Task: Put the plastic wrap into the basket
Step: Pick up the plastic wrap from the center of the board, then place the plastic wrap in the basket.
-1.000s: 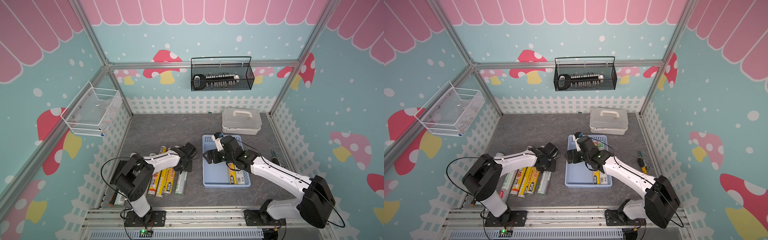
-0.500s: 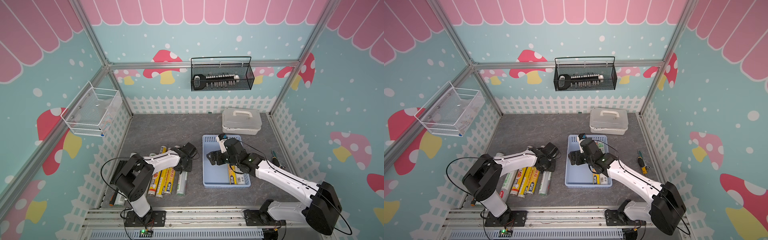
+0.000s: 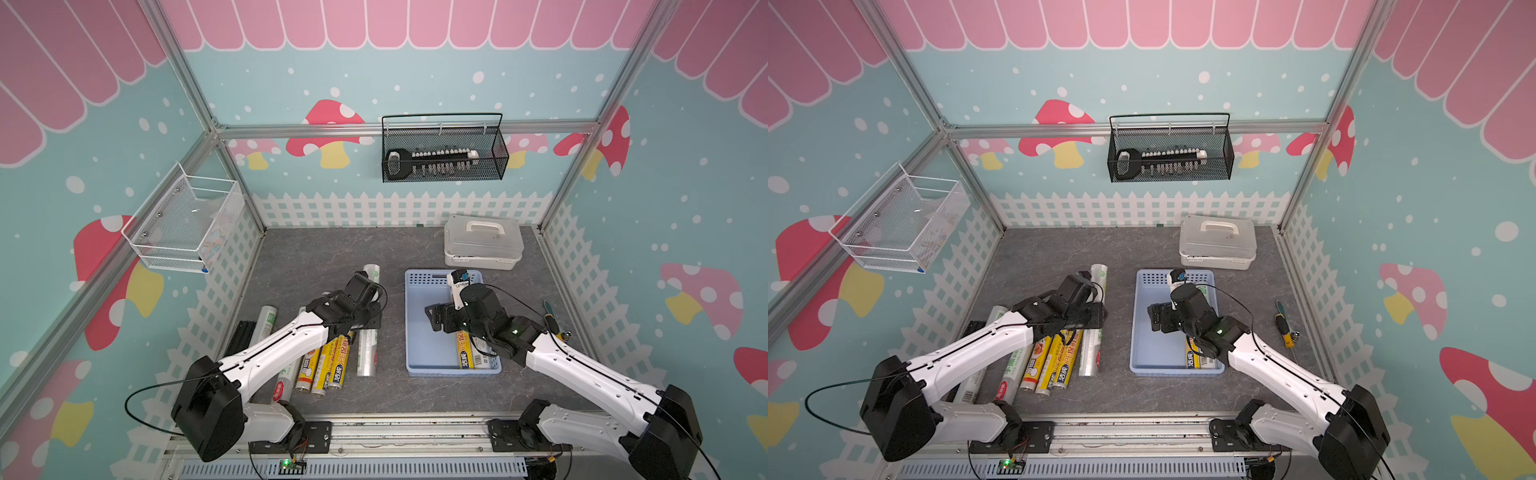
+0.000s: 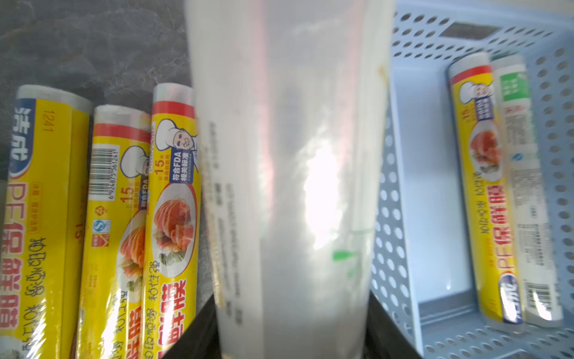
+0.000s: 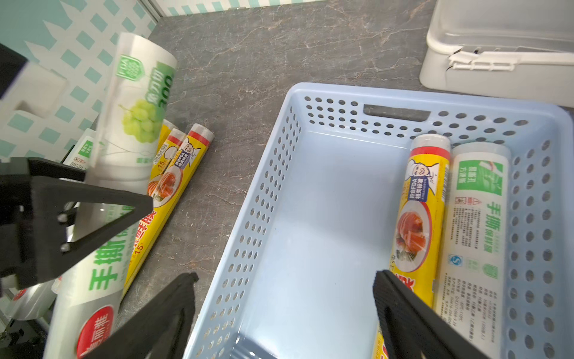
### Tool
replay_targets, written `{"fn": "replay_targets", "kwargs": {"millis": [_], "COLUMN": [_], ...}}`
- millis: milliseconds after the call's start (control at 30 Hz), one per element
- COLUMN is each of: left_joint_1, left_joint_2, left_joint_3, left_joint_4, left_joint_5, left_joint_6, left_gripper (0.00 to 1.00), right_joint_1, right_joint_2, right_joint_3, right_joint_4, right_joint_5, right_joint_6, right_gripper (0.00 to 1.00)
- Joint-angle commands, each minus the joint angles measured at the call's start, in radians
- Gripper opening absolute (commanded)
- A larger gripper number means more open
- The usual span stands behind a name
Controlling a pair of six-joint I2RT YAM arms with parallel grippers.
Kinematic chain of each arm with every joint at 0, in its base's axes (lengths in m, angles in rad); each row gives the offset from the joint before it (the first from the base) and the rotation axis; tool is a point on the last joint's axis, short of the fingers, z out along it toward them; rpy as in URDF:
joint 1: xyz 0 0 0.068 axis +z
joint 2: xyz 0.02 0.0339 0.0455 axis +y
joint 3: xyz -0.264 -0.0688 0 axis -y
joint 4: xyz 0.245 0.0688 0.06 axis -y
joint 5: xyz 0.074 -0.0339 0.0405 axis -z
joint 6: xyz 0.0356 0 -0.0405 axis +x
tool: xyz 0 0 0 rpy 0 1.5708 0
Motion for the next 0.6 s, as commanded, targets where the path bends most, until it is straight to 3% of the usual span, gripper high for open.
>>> {"fn": "replay_targets", "kwargs": {"millis": [0,400,567], "left_joint_1": [-0.004,-0.007,-0.027], "left_joint_2": [-0.052,-0.121,-0.084], "left_joint_3": [-0.008,-0.012,0.014], "left_joint_4": [0.063,0.221,0.322], "left_joint_5": [0.017,0.155,0.223], "left_joint_6": [-0.032,-0.147,-0.184], "left_gripper": [0.12,0.08,0.07], "right_joint_1": [0.002,0.001,-0.001], "right_joint_2": [-0.037,-0.126,-0.176], "right_joint_3": [-0.020,-0.057,-0.080], "right_joint_4": [0.005,-0.001,-0.021], "right_joint_5": [0.048,0.101,0.144], "right_joint_6": [0.012,-0.011,-0.011], "right_gripper": [0.92,0.93,0.94]}}
